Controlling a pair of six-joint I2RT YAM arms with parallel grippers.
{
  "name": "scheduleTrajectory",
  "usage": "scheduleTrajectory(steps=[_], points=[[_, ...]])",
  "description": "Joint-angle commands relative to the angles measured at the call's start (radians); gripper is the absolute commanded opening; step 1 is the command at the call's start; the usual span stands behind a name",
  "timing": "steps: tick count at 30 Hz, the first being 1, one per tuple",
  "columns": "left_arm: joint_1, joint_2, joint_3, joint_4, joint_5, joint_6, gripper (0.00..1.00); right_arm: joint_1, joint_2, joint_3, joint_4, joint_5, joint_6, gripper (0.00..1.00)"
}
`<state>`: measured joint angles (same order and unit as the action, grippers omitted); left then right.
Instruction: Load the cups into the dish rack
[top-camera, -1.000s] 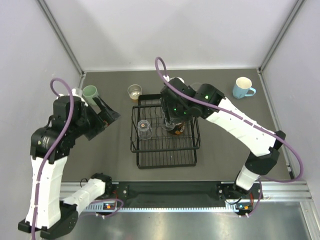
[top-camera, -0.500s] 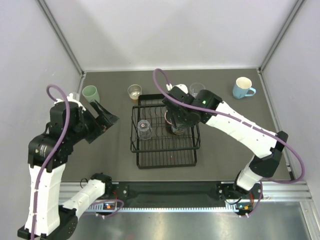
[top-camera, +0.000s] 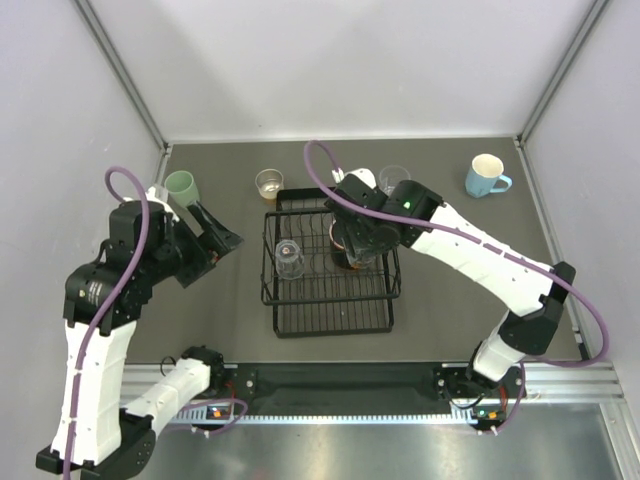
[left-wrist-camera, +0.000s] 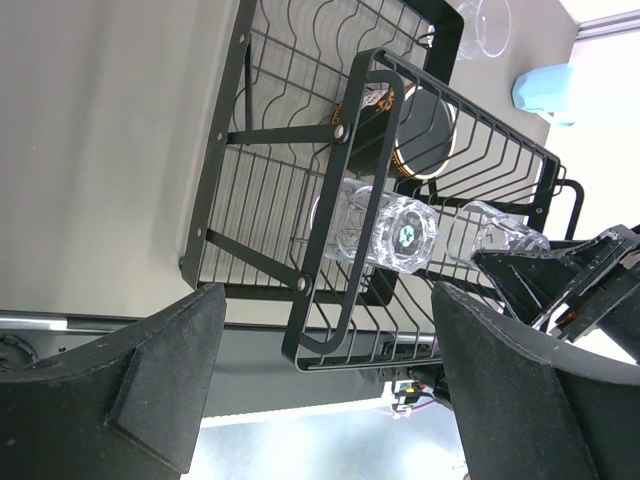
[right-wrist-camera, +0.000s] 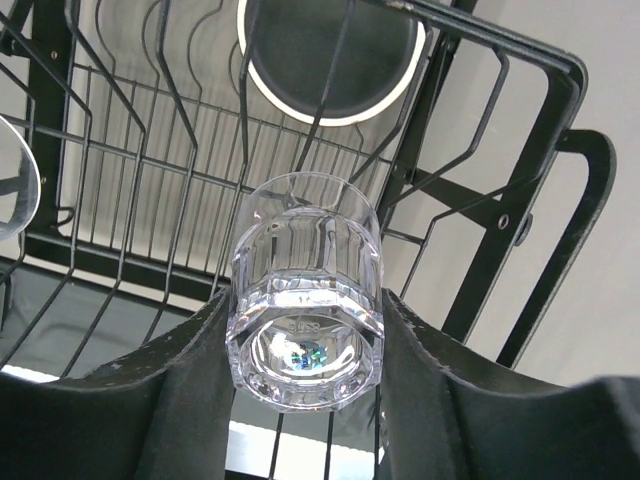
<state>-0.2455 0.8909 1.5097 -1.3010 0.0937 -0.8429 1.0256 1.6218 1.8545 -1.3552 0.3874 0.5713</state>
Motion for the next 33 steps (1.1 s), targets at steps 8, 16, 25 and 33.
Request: scheduleTrajectory(steps=[8, 16, 25, 33], points=[[0.002, 0.006, -0.016, 0.043, 0.02, 0.002, 0.88, -0.009, -0.026, 0.011, -0.139, 0.013, -0.034, 0.69], [0.002, 0.011, -0.016, 0.048, 0.034, 0.005, 0.87, -0.009, -0.025, 0.185, -0.139, 0.045, -0.059, 0.81], [0.002, 0.011, -0.016, 0.057, 0.052, 0.013, 0.87, -0.17, -0.06, 0.463, 0.014, 0.139, -0.197, 0.77], [0.002, 0.052, -0.003, 0.135, 0.239, 0.077, 0.86, -0.57, -0.21, 0.168, 0.41, 0.109, -0.221, 0.75]])
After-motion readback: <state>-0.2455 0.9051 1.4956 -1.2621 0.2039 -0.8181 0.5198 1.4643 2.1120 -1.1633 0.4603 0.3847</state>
